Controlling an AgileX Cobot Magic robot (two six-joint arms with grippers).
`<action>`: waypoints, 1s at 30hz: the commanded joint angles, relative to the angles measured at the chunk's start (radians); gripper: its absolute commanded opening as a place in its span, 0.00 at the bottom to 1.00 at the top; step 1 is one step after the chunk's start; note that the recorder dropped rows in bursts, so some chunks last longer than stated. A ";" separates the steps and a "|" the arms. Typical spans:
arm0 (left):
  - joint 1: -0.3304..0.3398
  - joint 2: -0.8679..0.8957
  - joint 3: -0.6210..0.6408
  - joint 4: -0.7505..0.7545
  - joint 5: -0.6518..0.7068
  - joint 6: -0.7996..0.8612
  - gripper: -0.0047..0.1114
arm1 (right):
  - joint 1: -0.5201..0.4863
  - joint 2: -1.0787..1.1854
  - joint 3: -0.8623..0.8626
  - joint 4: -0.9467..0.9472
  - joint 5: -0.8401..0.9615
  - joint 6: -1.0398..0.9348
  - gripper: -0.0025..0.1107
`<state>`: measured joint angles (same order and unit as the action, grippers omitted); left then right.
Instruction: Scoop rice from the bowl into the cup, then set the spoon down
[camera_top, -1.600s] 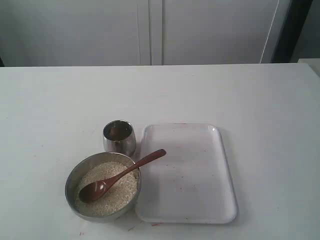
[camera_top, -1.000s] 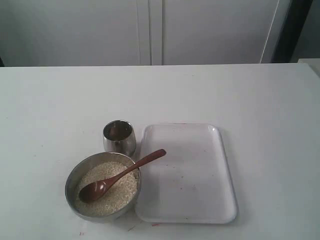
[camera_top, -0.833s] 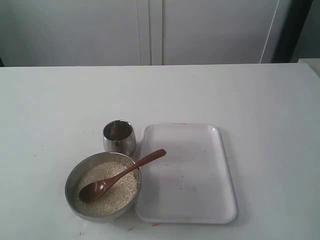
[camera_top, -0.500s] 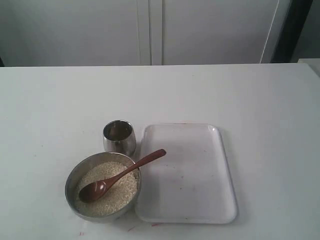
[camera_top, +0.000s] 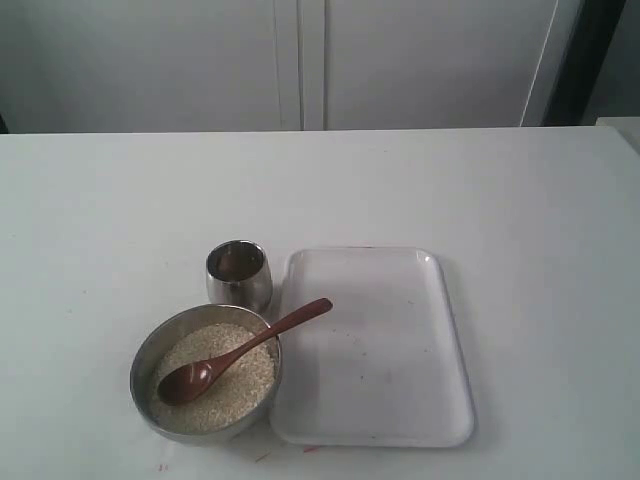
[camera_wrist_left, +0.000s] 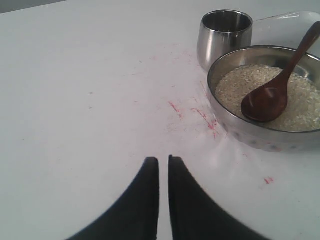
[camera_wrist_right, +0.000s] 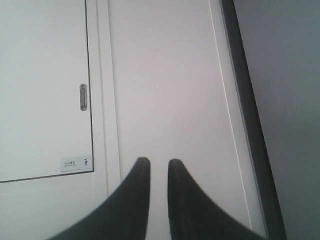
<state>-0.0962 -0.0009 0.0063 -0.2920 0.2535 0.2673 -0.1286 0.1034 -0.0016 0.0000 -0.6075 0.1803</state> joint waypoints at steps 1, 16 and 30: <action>-0.007 0.001 -0.006 -0.007 0.001 -0.002 0.16 | -0.005 -0.002 0.002 0.000 0.001 0.028 0.14; -0.007 0.001 -0.006 -0.007 0.001 -0.002 0.16 | -0.001 -0.002 -0.073 -0.290 0.295 0.739 0.08; -0.007 0.001 -0.006 -0.007 0.001 -0.002 0.16 | 0.118 0.364 -0.560 -1.682 0.034 1.924 0.02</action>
<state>-0.0962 -0.0009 0.0063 -0.2920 0.2535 0.2673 -0.0155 0.3627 -0.4922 -1.5656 -0.4079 2.0403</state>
